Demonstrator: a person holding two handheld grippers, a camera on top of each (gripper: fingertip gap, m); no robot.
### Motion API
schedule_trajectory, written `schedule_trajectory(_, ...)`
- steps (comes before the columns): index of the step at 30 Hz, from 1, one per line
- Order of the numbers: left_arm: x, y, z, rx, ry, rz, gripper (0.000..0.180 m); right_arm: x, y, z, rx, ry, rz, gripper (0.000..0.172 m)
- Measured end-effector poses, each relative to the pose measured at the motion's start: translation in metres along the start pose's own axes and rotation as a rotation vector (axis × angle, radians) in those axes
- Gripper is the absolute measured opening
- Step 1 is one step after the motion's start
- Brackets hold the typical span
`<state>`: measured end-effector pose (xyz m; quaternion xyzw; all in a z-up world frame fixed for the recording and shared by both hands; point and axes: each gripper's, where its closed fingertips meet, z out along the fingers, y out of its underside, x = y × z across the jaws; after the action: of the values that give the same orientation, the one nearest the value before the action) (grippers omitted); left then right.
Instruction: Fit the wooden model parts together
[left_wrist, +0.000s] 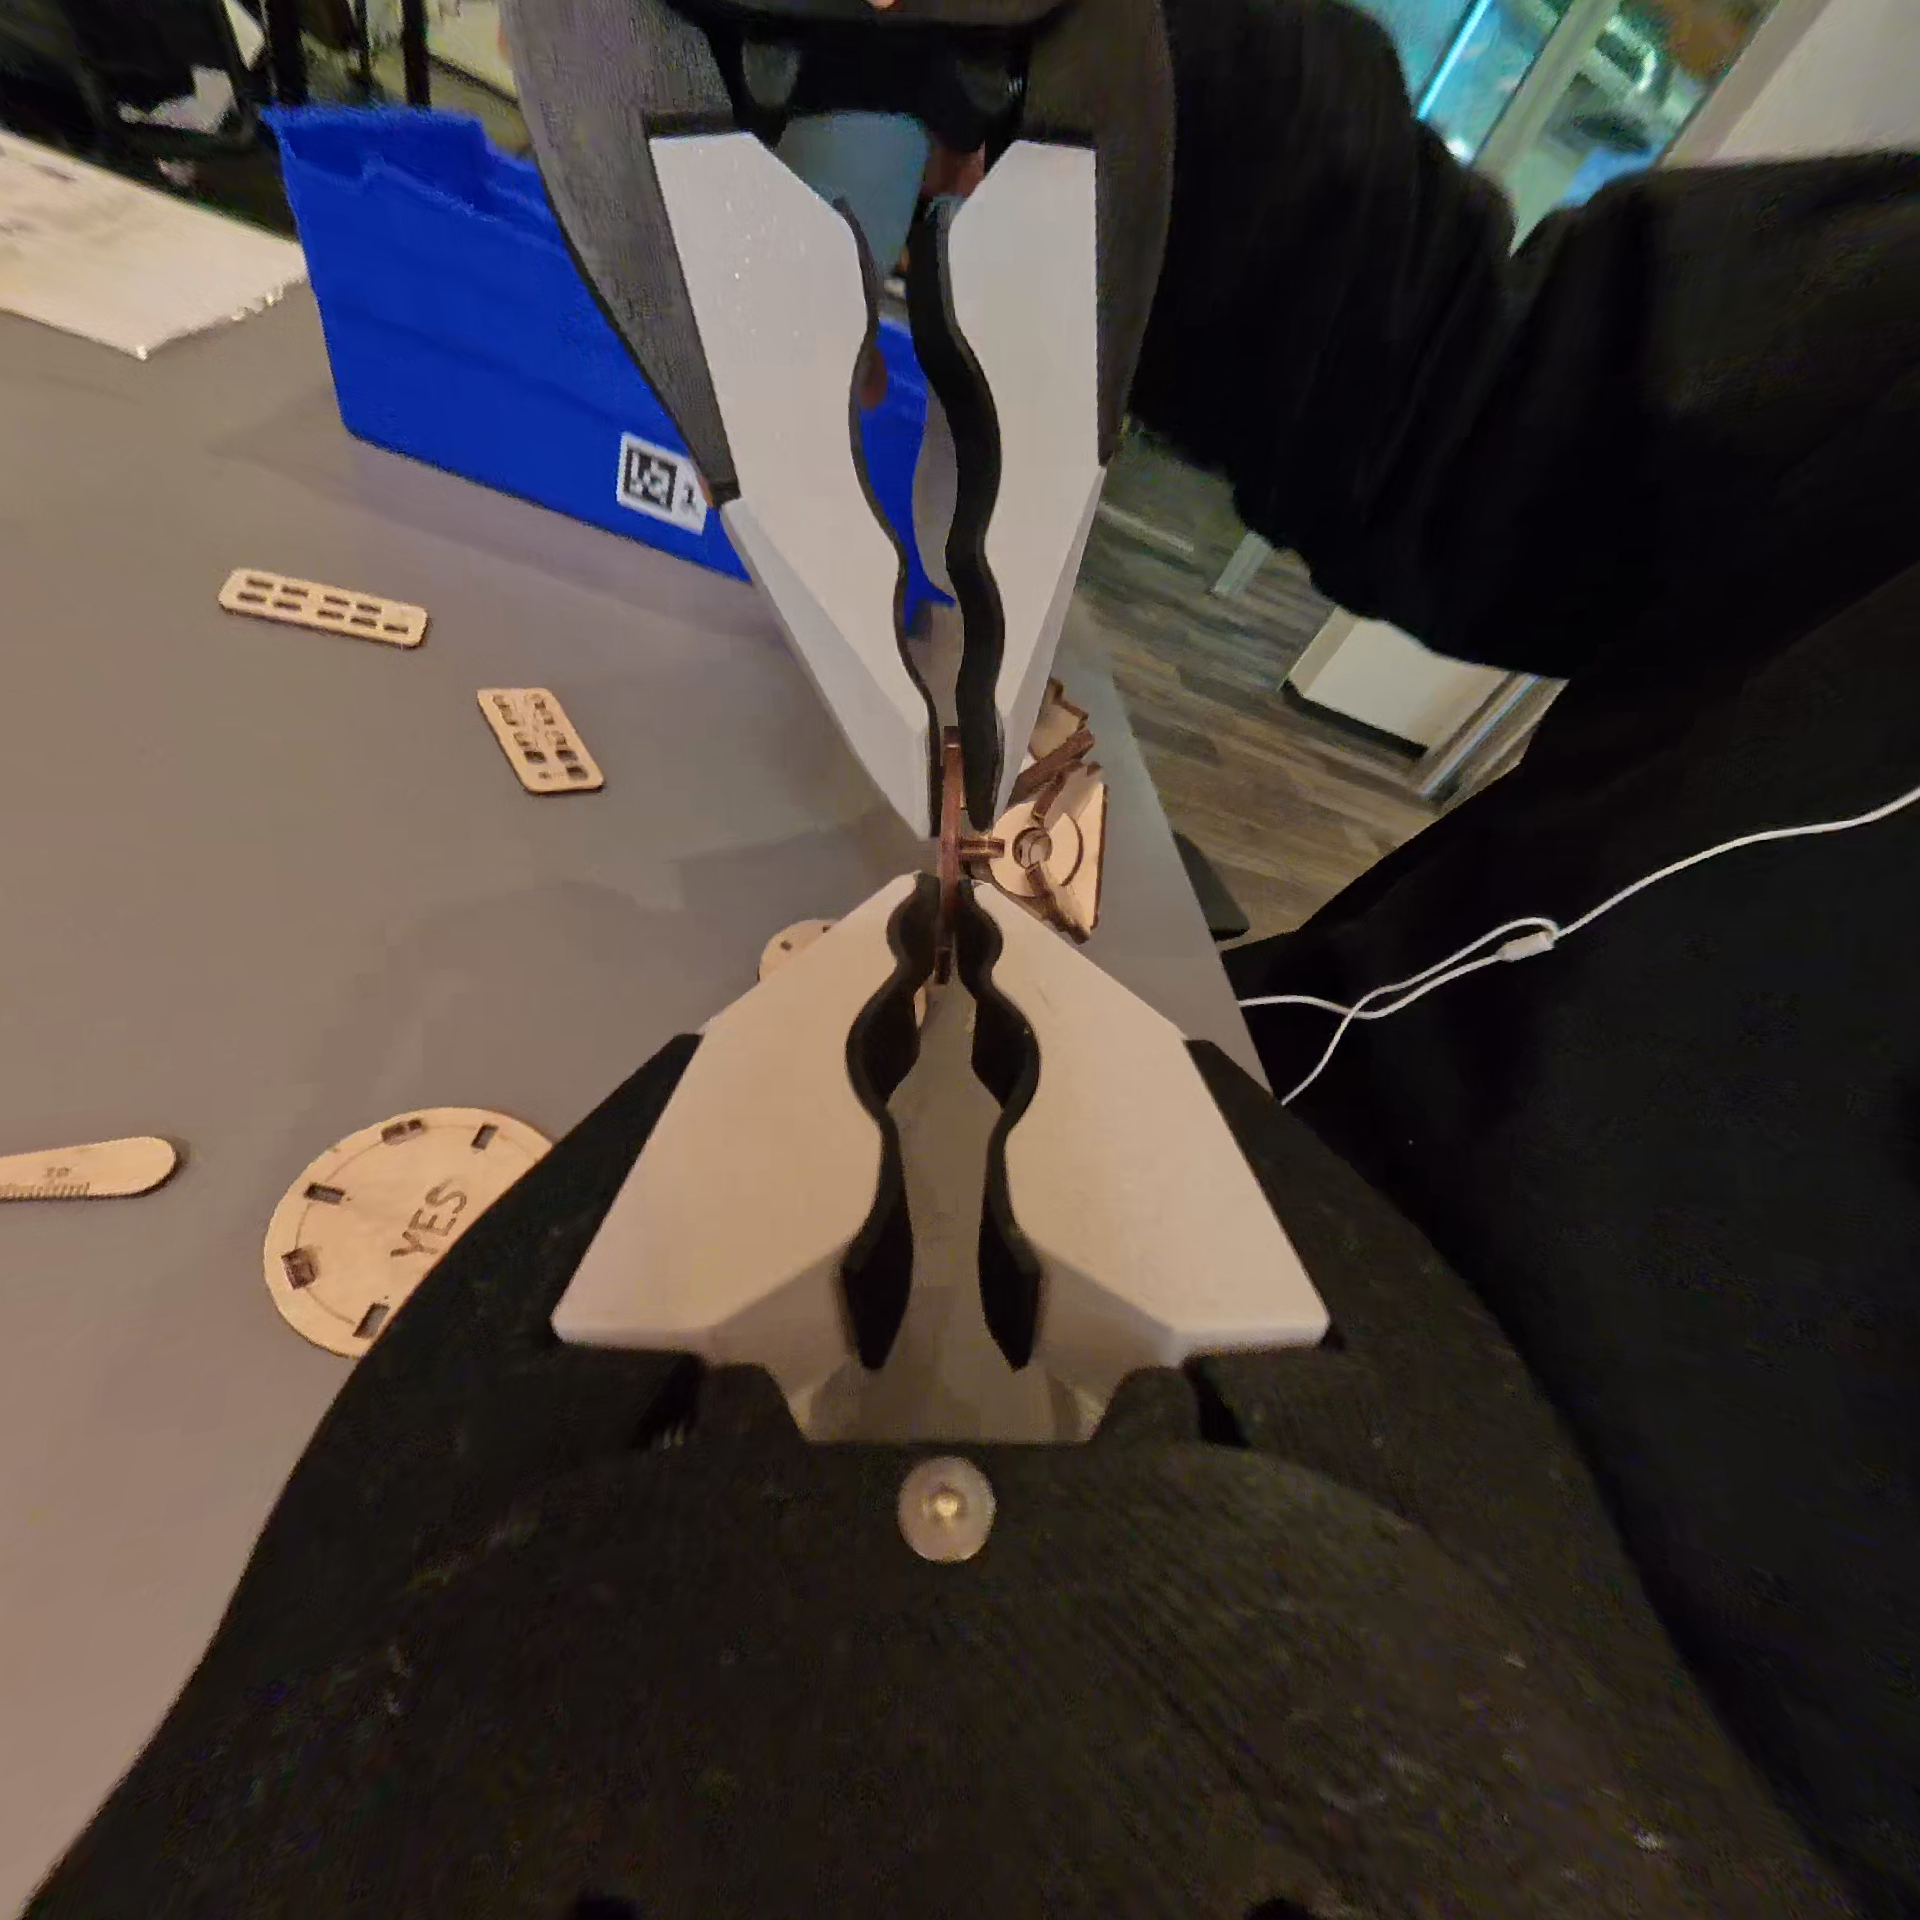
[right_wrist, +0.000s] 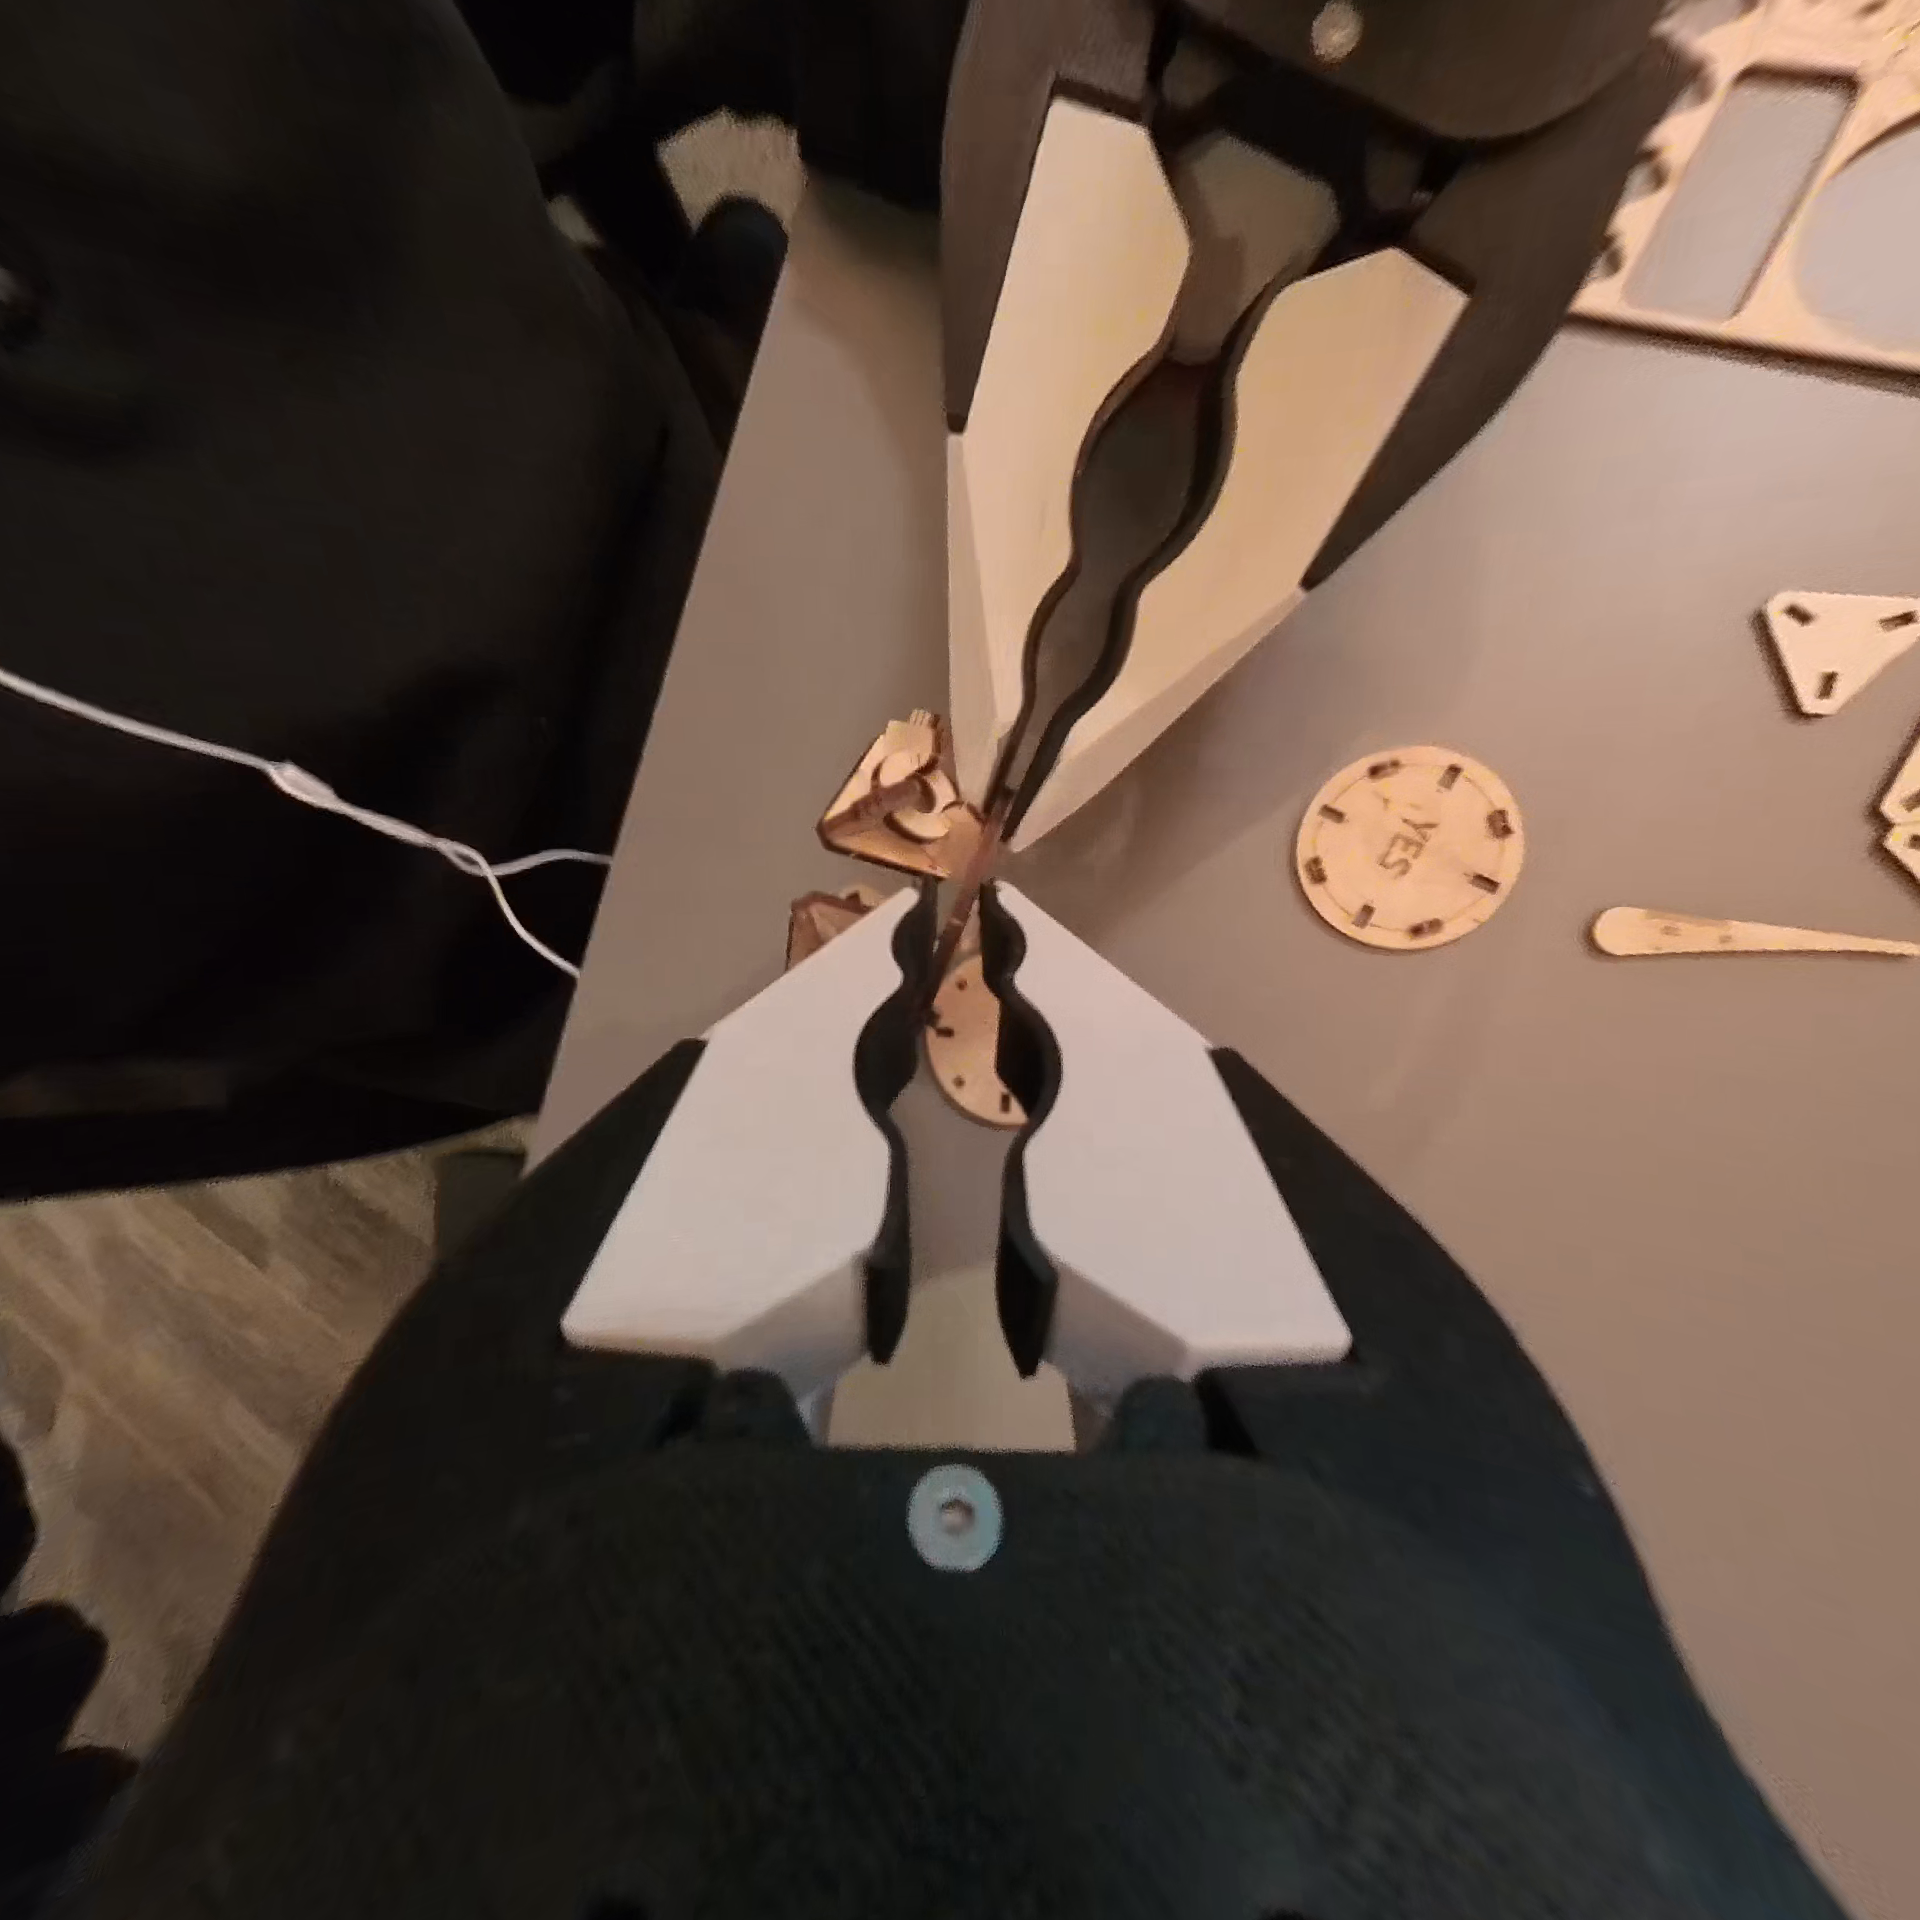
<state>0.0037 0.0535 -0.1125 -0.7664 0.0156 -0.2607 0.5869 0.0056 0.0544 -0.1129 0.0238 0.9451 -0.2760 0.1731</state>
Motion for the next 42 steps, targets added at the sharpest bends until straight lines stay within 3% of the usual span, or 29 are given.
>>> schedule_trajectory(4,-0.003,-0.01,-0.007,0.068,-0.033,0.005,0.0,0.006,-0.011,-0.021,0.189,0.168,-0.016,0.008)
schedule_trajectory(8,-0.019,-0.011,-0.012,0.098,-0.111,-0.024,0.0,0.021,0.003,-0.052,0.406,0.443,0.017,0.048)
schedule_trajectory(12,-0.036,-0.02,-0.03,0.214,-0.145,-0.129,0.0,0.012,0.05,-0.034,0.426,0.522,0.136,0.074)
schedule_trajectory(19,-0.053,-0.031,-0.058,0.385,-0.158,-0.258,0.0,0.0,0.077,0.029,0.453,0.513,0.3,0.063)
schedule_trajectory(24,-0.054,-0.031,-0.057,0.392,-0.167,-0.25,0.0,0.013,0.09,0.054,0.332,0.597,0.314,0.07)
schedule_trajectory(28,-0.053,-0.03,-0.053,0.377,-0.173,-0.233,0.0,0.027,0.082,0.055,0.36,0.703,0.355,0.053)
schedule_trajectory(35,-0.073,-0.044,-0.049,0.406,-0.336,-0.149,0.0,0.077,0.082,0.033,0.452,1.014,0.715,0.053)
schedule_trajectory(42,-0.091,-0.052,-0.01,0.296,-0.42,-0.087,0.0,0.09,0.094,0.019,0.512,1.149,0.947,0.053)
